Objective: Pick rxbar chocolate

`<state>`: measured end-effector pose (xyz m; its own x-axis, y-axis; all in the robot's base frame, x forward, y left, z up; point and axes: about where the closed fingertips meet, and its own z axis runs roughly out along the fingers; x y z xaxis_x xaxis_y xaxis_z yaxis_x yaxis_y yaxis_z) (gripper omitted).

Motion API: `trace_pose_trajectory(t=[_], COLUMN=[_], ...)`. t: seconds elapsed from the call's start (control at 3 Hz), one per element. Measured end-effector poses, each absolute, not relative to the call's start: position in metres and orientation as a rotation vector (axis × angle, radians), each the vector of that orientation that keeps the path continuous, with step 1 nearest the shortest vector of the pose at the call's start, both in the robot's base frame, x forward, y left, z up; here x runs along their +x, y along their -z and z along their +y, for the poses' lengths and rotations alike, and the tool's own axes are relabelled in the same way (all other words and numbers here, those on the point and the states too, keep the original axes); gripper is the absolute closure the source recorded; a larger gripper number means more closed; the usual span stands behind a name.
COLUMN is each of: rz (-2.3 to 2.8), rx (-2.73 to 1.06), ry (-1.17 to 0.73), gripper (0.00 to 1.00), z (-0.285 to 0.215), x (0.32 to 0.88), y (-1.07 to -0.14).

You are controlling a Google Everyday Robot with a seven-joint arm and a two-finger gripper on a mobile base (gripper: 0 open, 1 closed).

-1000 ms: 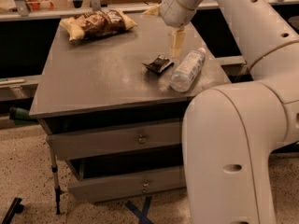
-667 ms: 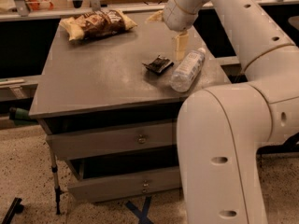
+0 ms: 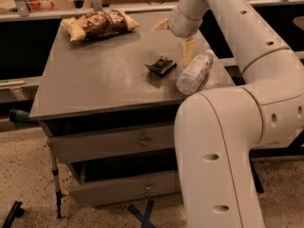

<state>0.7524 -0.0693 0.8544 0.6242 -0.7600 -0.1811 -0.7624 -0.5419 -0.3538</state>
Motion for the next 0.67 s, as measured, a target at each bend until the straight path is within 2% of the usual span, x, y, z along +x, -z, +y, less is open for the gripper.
trace_pose_trajectory(t=[0.67], rz=[1.174], rx=[-2.525], ry=[-0.019], gripper=[0.00], z=[-0.0652], x=[0.7502], y=[-0.8422])
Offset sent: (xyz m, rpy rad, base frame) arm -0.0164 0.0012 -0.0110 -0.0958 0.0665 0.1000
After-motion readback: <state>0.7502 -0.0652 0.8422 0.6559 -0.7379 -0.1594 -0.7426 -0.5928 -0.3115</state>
